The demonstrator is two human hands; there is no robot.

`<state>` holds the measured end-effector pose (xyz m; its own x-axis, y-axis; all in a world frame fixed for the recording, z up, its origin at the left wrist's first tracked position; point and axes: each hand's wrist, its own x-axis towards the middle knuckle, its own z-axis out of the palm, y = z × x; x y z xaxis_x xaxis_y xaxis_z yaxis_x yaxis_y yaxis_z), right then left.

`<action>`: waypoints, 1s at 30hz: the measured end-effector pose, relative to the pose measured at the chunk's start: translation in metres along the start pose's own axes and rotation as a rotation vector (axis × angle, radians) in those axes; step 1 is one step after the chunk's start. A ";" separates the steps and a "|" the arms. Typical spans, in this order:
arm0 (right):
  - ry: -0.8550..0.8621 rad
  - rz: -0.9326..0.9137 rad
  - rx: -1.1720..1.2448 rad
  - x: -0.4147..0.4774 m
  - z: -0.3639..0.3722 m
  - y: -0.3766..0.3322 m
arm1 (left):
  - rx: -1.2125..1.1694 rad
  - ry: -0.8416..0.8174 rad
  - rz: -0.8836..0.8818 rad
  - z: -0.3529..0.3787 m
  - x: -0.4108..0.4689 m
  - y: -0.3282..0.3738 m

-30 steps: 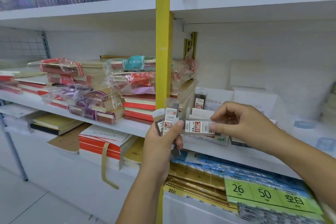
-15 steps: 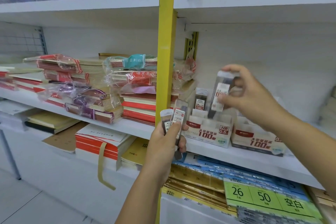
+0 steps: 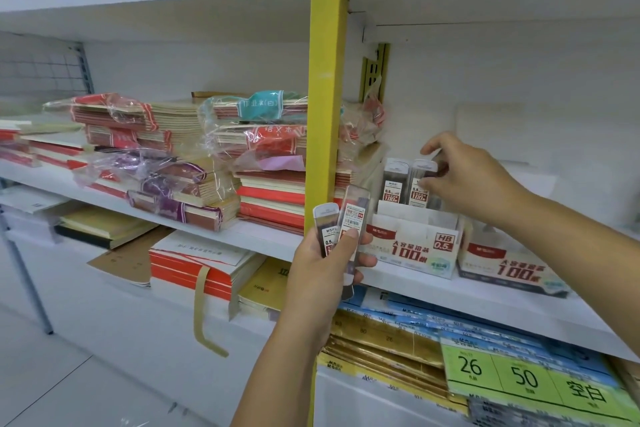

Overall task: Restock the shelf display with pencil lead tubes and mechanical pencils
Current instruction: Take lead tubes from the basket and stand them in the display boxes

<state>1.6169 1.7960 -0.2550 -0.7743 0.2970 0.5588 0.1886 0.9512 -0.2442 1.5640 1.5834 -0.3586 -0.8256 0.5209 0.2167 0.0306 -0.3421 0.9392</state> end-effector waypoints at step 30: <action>-0.198 0.143 0.769 -0.084 -0.015 -0.031 | -0.070 -0.063 0.019 -0.003 -0.015 0.008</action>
<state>1.6853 1.7426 -0.2826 -0.8803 0.3227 0.3478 -0.1186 0.5600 -0.8199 1.5752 1.5704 -0.3553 -0.7880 0.5615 0.2524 0.0042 -0.4051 0.9142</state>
